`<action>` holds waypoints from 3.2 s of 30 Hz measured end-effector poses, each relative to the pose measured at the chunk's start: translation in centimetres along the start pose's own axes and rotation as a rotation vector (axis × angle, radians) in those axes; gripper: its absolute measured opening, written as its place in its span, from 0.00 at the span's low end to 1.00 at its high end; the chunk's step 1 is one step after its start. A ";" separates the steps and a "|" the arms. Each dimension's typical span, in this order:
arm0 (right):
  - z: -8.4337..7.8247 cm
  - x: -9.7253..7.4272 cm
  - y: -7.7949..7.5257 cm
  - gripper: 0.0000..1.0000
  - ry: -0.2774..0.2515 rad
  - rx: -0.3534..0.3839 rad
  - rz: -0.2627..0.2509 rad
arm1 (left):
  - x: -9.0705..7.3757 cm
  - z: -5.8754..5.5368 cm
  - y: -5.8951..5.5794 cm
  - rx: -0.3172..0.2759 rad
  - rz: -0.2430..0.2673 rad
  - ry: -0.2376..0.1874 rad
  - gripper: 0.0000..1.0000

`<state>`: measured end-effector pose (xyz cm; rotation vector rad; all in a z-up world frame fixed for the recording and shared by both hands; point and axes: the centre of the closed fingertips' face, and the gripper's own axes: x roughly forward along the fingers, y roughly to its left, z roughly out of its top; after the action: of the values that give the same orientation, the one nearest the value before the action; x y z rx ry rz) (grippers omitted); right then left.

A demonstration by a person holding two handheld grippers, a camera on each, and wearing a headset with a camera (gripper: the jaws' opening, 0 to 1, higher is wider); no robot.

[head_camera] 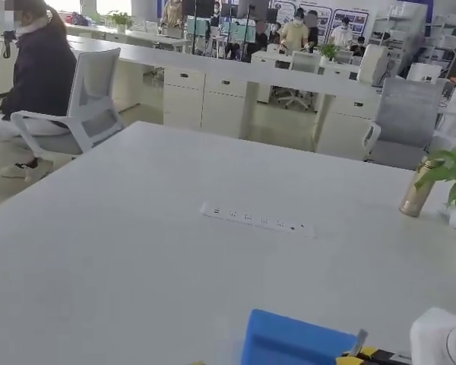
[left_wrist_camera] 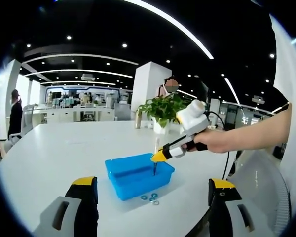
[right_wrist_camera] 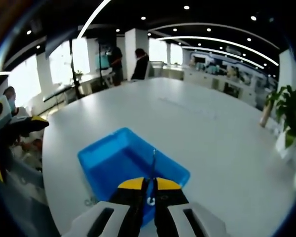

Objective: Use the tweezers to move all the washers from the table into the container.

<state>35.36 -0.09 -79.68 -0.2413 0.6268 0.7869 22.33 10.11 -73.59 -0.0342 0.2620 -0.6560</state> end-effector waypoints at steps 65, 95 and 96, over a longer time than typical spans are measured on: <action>-1.6 -0.8 9.8 0.03 -0.049 0.013 0.190 | 0.2 -1.5 -0.2 0.041 -0.019 0.076 0.87; -2.2 -0.8 9.7 0.03 -0.056 -0.033 0.184 | 0.3 -2.2 -0.1 0.073 -0.023 0.117 0.84; -2.1 -0.7 9.6 0.03 -0.061 -0.038 0.174 | 0.3 -2.2 -0.1 0.075 -0.023 0.118 0.84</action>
<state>27.12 5.22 -80.68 -0.1980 0.5811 0.9706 22.00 9.95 -75.74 0.0740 0.3506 -0.6915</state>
